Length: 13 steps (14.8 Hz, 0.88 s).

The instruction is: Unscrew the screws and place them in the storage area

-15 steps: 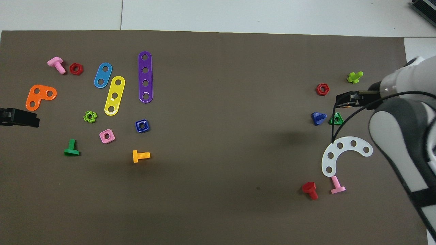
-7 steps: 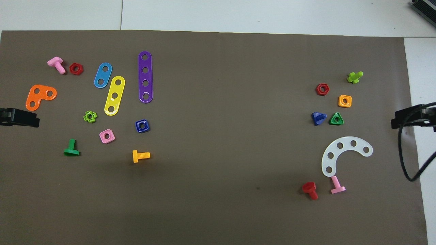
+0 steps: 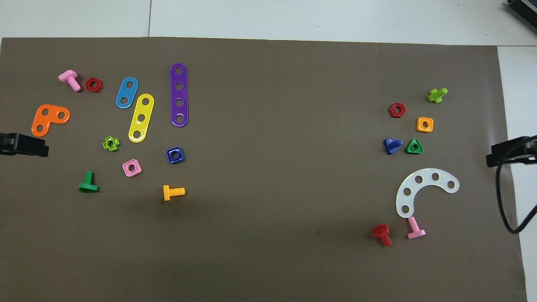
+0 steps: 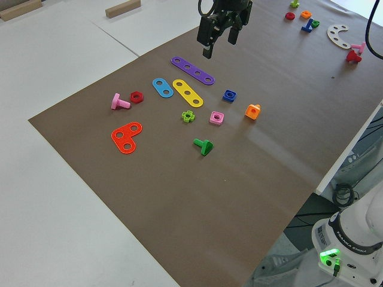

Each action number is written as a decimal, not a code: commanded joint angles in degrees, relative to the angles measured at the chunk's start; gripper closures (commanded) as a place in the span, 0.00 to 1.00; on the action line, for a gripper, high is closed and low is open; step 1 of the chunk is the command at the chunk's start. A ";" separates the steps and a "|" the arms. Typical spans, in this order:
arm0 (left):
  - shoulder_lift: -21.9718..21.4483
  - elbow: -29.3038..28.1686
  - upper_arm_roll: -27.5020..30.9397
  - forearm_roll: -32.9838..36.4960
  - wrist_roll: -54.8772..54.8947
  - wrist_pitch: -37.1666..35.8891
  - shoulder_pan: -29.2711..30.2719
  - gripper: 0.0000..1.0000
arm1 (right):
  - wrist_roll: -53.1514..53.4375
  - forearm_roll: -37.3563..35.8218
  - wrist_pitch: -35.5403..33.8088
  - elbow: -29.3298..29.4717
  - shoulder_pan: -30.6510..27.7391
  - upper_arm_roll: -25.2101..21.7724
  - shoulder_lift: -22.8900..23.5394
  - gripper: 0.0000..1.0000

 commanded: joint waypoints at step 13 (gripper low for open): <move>-1.23 -0.96 -0.07 1.58 -0.80 0.07 -0.02 0.00 | -1.64 -0.20 4.83 -6.25 -0.05 0.59 -3.53 0.00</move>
